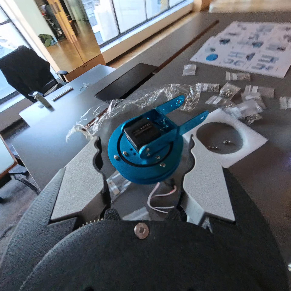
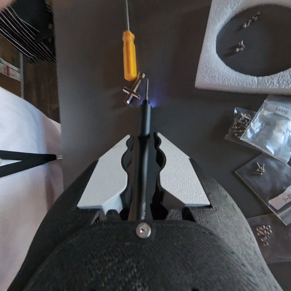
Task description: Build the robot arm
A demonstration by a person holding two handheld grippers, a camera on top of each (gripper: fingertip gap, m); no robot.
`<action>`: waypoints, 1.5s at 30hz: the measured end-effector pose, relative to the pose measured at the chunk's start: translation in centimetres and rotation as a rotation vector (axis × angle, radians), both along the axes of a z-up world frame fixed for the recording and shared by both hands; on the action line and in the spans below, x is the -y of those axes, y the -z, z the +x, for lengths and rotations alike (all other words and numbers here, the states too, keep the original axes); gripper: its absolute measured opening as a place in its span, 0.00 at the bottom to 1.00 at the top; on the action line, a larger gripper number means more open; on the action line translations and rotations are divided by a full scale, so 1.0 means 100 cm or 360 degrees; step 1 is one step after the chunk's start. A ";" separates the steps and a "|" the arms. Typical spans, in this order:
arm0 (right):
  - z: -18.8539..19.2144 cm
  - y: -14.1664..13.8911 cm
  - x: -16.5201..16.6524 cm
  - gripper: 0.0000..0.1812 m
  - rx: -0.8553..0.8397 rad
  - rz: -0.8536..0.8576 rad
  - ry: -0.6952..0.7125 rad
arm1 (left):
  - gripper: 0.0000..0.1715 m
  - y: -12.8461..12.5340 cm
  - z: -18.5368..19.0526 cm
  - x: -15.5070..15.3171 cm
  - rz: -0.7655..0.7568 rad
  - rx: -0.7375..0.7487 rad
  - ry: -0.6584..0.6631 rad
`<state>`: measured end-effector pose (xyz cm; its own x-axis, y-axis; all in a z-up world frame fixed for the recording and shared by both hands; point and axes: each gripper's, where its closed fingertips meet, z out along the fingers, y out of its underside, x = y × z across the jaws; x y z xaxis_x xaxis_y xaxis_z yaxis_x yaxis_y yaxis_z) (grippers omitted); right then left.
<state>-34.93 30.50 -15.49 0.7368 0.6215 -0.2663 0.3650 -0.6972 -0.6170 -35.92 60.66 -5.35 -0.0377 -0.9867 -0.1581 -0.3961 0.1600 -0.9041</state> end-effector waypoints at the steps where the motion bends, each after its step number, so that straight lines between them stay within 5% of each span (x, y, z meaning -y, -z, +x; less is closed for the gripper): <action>1: -0.003 -0.007 -0.002 0.15 -0.0064 0.0033 -0.0003 | 0.62 0.001 0.006 -0.004 0.0055 -0.0041 0.0037; 7: 0.021 -0.044 -0.048 0.20 -0.0148 0.0402 0.0196 | 0.58 0.020 0.025 -0.004 0.0005 -0.0364 0.0421; 12: 0.026 -0.031 -0.100 0.20 -0.0018 0.0451 0.0326 | 0.46 0.029 0.029 0.008 0.0065 -0.0406 0.0605; 19: 0.028 -0.008 -0.139 0.12 0.0176 0.0266 0.0273 | 0.46 0.027 0.029 0.015 0.0017 -0.0300 0.0378; 27: 0.027 -0.001 -0.148 0.08 0.0151 0.0020 0.0640 | 0.48 0.028 0.023 0.014 -0.0236 -0.0149 -0.0254; 37: 0.023 0.009 -0.146 0.07 0.0251 -0.0037 0.0806 | 0.42 -0.026 -0.038 0.002 -0.0643 0.0292 -0.0272; 45: 0.023 0.011 -0.149 0.02 0.0309 0.0026 0.0809 | 0.39 -0.027 -0.031 0.020 -0.0645 0.0344 -0.0136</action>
